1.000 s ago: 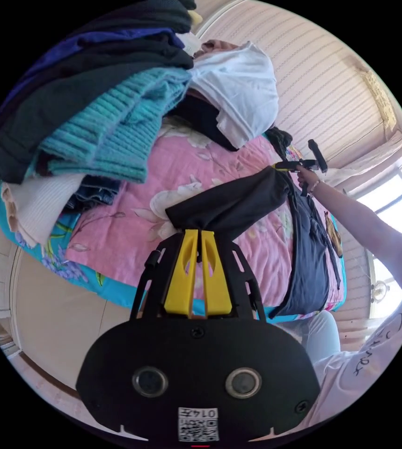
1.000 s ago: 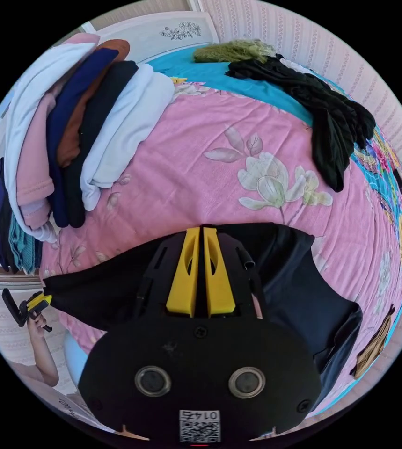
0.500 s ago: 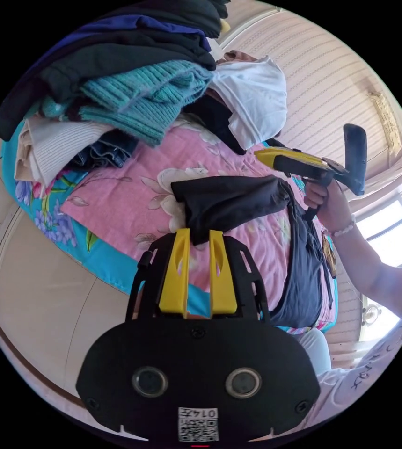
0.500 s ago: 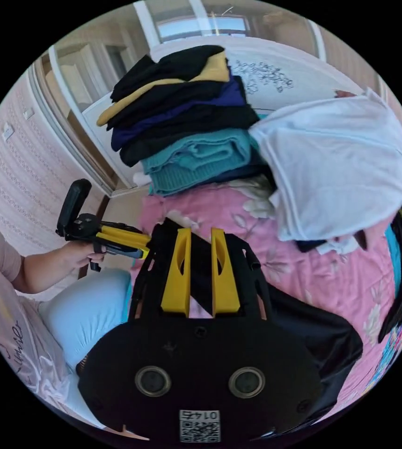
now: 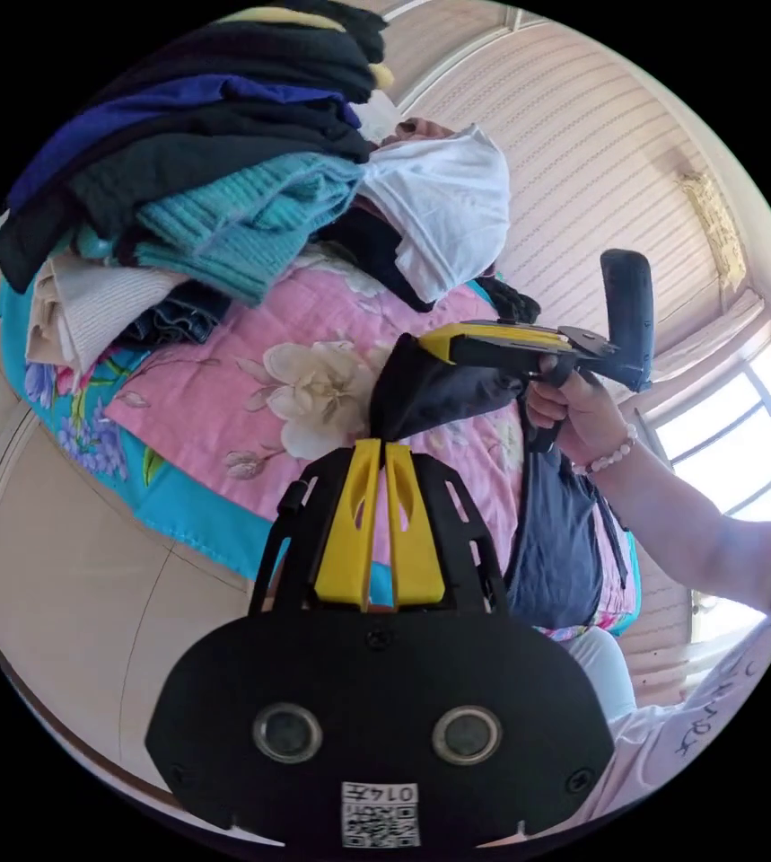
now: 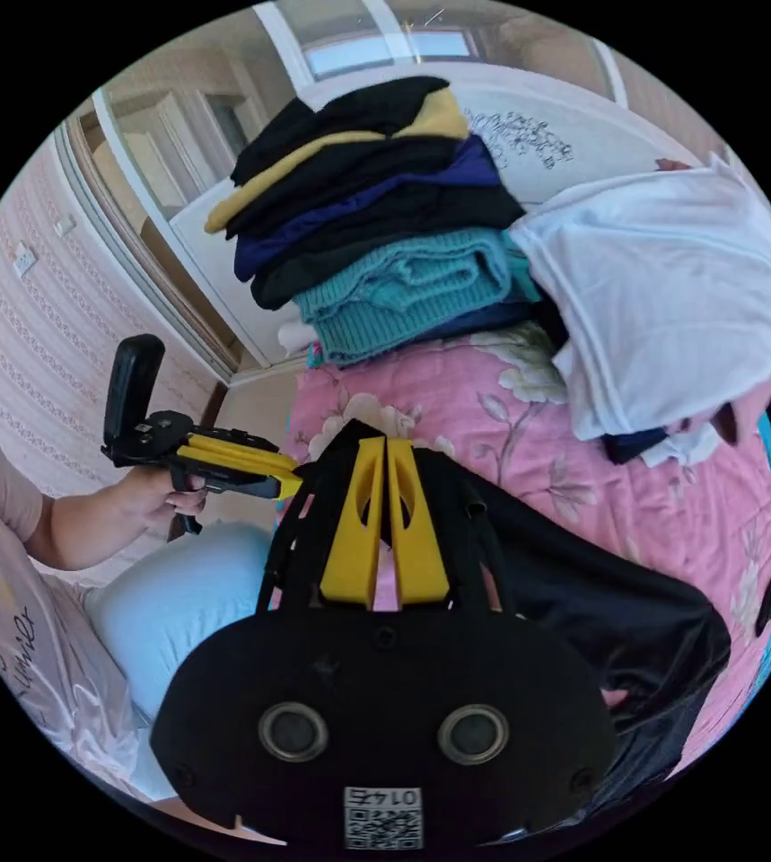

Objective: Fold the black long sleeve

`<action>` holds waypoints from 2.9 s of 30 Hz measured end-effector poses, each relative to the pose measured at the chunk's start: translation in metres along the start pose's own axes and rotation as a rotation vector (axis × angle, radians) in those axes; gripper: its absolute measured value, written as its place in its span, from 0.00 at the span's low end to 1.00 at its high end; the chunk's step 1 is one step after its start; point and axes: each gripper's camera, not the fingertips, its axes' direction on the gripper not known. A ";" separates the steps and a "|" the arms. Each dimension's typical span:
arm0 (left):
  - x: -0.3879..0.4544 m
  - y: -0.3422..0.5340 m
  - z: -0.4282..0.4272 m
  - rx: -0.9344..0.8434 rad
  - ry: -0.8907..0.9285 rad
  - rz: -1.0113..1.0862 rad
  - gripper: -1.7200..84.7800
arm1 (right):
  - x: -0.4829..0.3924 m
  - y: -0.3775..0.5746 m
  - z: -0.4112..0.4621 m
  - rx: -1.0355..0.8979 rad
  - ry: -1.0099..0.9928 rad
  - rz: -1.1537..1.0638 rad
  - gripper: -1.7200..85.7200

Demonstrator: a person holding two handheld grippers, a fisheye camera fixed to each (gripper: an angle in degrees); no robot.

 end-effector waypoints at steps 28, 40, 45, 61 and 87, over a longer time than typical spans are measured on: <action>0.387 0.237 0.258 -0.265 0.561 0.819 0.01 | -0.051 0.620 -0.268 0.526 0.287 0.807 0.02; 0.419 0.389 0.445 -0.640 0.403 1.054 0.01 | -0.027 0.755 -0.188 0.374 0.184 1.084 0.02; 0.420 0.404 0.462 -0.637 0.404 1.055 0.01 | -0.035 0.775 -0.183 0.197 0.286 1.162 0.02; 0.463 0.466 0.594 -0.646 0.223 1.117 0.01 | -0.062 0.821 -0.176 0.235 0.581 1.035 0.02; 0.848 0.524 0.841 -0.692 0.350 1.434 0.11 | -0.095 1.049 -0.207 0.849 0.891 1.675 0.03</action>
